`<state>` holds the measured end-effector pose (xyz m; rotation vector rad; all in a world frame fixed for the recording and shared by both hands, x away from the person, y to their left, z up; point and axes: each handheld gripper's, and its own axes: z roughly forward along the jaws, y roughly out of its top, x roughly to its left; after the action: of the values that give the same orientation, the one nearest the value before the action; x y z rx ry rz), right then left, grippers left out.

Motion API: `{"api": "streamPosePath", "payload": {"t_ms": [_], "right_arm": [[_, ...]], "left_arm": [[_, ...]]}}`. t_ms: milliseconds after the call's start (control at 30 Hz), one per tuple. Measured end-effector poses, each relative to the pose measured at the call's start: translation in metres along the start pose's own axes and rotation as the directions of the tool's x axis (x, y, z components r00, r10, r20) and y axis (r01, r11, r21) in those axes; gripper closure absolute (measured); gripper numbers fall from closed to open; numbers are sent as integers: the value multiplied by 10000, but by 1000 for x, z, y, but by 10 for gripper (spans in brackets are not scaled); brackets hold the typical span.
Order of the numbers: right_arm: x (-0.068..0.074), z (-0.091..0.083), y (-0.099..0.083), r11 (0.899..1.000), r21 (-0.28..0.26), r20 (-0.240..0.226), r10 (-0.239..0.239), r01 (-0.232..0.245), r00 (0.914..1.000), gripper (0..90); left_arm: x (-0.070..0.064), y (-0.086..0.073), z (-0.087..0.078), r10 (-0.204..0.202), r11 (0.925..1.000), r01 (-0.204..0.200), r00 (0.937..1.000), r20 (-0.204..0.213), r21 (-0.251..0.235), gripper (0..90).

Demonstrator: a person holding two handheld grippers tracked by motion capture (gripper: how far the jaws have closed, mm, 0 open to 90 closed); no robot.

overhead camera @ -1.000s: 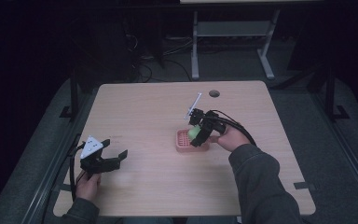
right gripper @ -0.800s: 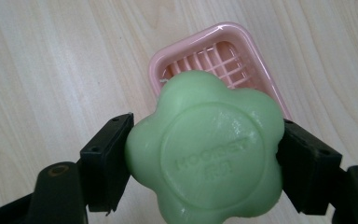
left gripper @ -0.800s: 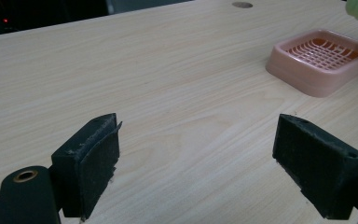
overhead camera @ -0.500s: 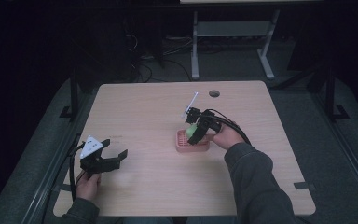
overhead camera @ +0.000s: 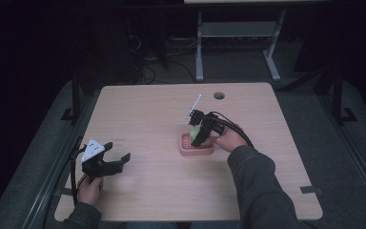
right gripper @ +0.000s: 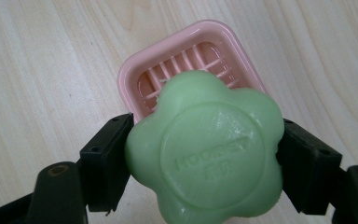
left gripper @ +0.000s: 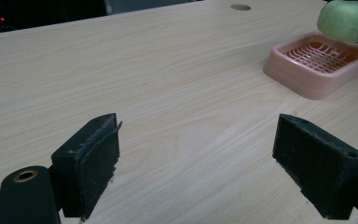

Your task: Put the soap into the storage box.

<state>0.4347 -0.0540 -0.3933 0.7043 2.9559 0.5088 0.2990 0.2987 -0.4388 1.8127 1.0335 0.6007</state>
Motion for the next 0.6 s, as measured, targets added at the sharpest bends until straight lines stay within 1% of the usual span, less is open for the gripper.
{"api": "streamPosePath", "payload": {"t_ms": [167,233,600], "right_arm": [[-2,6,1,9999,148,-30,71,-71,10000,255],[-3,7,1,9998,162,25,130,-131,9999,255],[-6,14,1,9994,176,-77,285,-284,9996,255]], "left_arm": [[0,0,0,-7,10000,7,10000,9,1,141],[0,0,0,-14,10000,14,10000,20,8,141],[0,0,0,-25,10000,25,10000,40,5,141]]}}
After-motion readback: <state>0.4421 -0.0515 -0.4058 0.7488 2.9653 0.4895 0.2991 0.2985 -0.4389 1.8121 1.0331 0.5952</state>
